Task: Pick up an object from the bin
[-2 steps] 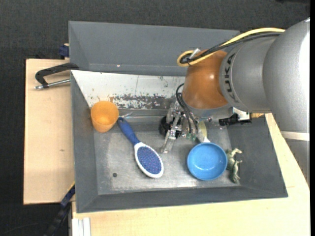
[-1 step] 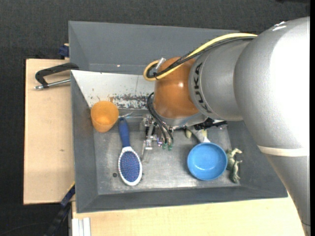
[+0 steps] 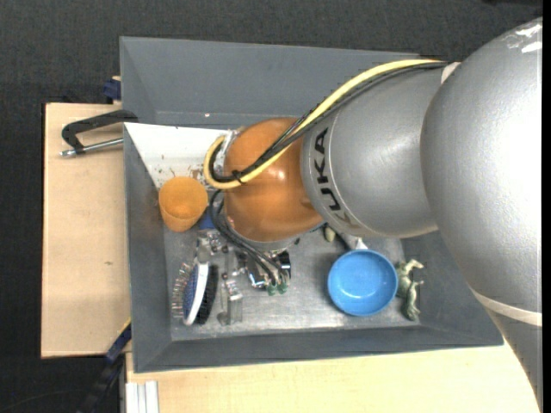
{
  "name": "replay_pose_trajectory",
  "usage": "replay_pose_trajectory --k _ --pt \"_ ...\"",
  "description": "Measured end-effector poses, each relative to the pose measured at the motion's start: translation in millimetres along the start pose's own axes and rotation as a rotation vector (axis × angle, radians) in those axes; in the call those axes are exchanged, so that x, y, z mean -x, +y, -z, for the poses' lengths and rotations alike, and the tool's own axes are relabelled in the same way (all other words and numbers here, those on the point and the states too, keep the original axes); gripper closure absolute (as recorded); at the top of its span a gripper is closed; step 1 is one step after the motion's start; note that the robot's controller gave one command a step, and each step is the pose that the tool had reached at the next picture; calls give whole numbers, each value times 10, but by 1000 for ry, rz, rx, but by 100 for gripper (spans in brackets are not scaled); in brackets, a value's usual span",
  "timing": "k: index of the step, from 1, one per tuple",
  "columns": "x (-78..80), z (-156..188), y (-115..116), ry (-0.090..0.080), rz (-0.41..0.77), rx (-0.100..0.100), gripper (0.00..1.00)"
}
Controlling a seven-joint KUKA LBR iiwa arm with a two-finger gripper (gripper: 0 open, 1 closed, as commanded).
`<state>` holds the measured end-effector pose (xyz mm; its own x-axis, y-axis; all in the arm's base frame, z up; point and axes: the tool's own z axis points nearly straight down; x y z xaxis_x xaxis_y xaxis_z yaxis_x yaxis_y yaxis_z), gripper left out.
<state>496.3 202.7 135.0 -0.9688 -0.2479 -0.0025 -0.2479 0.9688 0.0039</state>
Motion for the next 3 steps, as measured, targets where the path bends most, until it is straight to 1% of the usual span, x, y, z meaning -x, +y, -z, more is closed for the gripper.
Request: replay_pose_trajectory --k 1,2,3 --pt "100 -661 250 5 306 -2 0" --pt "109 -645 223 4 304 -5 100" --pt "631 1821 -301 -13 357 -5 100"
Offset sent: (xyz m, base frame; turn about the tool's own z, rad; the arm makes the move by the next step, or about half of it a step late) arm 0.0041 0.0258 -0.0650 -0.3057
